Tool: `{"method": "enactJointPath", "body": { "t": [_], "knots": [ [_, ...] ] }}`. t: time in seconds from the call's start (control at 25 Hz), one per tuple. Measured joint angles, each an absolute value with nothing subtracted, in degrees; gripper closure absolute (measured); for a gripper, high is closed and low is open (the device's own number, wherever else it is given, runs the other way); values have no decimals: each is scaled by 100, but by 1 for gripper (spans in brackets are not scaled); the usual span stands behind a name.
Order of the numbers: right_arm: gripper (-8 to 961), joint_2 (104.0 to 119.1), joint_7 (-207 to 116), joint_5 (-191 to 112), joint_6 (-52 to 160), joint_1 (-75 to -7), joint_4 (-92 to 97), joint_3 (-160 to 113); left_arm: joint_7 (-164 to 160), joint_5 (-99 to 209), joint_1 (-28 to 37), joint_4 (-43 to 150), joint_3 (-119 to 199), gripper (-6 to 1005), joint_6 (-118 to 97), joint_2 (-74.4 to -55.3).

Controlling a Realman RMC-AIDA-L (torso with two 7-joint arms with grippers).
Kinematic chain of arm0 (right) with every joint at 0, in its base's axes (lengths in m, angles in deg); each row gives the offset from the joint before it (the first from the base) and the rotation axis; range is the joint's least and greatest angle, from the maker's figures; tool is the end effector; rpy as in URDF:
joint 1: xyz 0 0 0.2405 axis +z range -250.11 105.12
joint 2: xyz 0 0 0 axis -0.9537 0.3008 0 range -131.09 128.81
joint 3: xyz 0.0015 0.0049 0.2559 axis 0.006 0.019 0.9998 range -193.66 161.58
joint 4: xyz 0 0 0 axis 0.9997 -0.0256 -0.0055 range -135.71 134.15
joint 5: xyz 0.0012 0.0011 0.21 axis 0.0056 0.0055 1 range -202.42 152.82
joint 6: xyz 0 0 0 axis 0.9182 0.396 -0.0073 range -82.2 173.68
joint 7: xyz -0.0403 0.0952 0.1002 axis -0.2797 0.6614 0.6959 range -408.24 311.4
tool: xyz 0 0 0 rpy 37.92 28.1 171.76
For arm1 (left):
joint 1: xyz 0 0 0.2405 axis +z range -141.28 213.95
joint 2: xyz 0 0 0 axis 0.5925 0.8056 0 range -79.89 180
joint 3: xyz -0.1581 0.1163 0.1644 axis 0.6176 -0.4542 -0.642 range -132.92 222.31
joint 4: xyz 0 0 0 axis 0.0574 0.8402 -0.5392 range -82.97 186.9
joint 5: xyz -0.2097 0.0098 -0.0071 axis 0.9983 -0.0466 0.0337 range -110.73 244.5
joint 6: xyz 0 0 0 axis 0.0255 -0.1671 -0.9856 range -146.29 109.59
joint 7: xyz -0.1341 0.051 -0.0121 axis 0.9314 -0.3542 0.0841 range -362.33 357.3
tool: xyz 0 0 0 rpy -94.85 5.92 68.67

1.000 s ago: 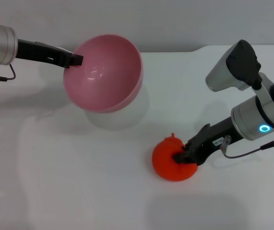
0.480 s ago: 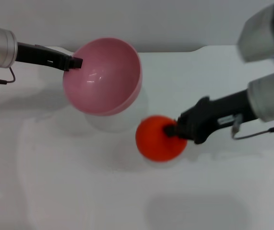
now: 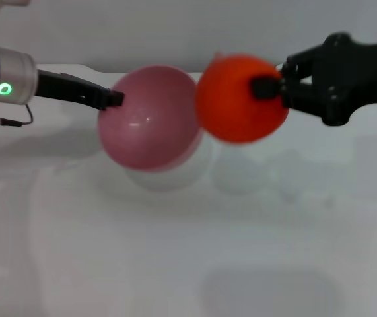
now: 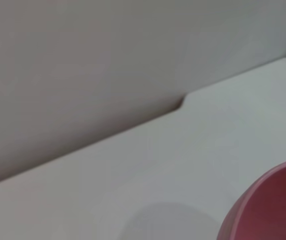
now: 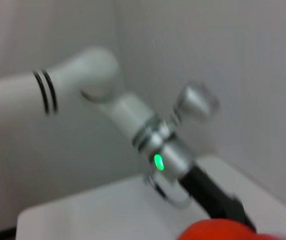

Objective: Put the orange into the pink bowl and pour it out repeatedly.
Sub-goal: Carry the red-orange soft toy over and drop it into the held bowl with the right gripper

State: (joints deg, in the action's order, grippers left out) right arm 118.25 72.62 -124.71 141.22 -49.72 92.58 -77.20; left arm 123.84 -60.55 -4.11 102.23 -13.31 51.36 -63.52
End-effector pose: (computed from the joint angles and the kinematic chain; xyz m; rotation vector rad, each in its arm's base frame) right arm 0.1100 0.3075 0.0836 -2.8299 0.3509 0.6826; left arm -0.2166 0.4237 0.0346 -2.4779 -1.0261 -0.1798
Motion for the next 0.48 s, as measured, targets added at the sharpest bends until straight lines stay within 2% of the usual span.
{"method": "enactJointPath", "body": {
  "t": [0.12,0.2,0.4,0.44,0.48],
  "knots": [
    [893,11828,6956,-12173,14042,-5017,9220,-7670,12384,-6054,-410,10231,-1377,957,5156,-6401],
    [894,11832,6811,-12148,13940,-5020,9137,-7715,12381,-6041,-451,10261,-1597,957,5182,-6579],
    [896,11823,6324,-12140,13525,-5039,8673,-7995,12379,-6039,-494,10266,-1625,956,5200,-6632],
    [895,11816,6234,-12139,13445,-5040,8564,-8054,12378,-6026,-594,10273,-1642,956,5293,-6712],
    [895,11809,6148,-12139,13375,-5041,8465,-8103,12378,-6026,-594,10273,-1642,956,5293,-6712]
  ]
}}
